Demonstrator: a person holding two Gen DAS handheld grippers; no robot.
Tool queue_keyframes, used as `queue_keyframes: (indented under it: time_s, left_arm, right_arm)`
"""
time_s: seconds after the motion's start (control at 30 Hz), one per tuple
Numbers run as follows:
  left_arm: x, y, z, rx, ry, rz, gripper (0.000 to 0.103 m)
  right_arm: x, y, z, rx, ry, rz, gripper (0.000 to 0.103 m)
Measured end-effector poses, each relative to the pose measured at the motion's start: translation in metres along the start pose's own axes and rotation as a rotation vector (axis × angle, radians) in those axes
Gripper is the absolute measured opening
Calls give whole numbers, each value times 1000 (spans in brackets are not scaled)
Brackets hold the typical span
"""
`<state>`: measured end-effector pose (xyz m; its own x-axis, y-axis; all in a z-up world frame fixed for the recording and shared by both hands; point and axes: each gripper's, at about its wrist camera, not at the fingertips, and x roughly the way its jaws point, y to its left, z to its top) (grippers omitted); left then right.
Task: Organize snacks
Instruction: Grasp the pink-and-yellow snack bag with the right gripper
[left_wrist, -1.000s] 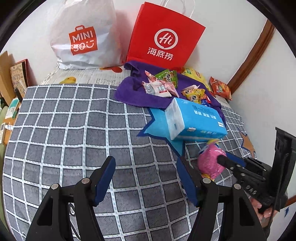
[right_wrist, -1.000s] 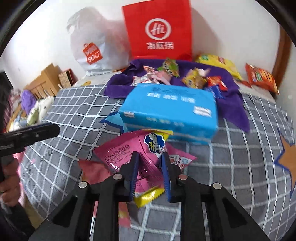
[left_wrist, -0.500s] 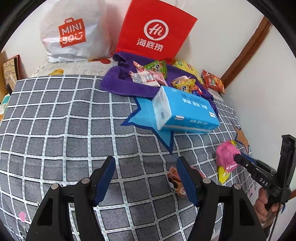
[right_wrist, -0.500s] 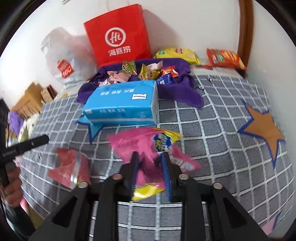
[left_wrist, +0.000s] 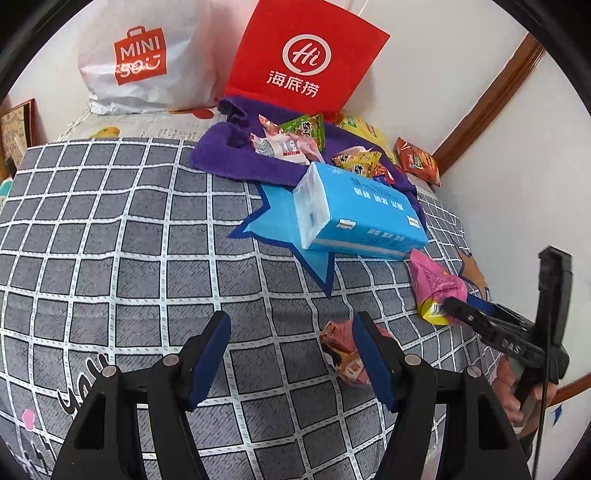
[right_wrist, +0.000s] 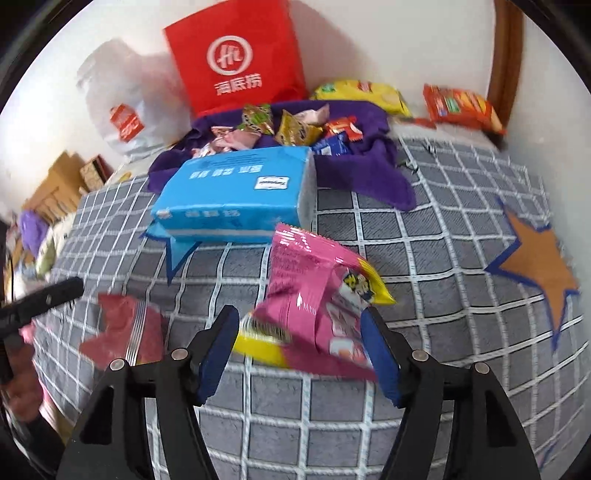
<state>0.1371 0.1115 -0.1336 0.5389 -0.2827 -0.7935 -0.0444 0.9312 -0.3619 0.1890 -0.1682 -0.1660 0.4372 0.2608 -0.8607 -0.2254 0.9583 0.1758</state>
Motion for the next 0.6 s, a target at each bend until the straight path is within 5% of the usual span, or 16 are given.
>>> queue_keyframes:
  time_s: [0.23, 0.4, 0.6]
  left_arm:
    - [6, -12, -1, 18, 22, -35, 66]
    - [18, -28, -5, 44, 61, -35, 66]
    - [43, -51, -16, 88, 122, -36, 71]
  right_arm:
    - [32, -7, 9, 92, 31, -4, 68]
    - [26, -13, 2, 69, -23, 10, 62]
    - [4, -27, -16, 11, -121, -79, 62]
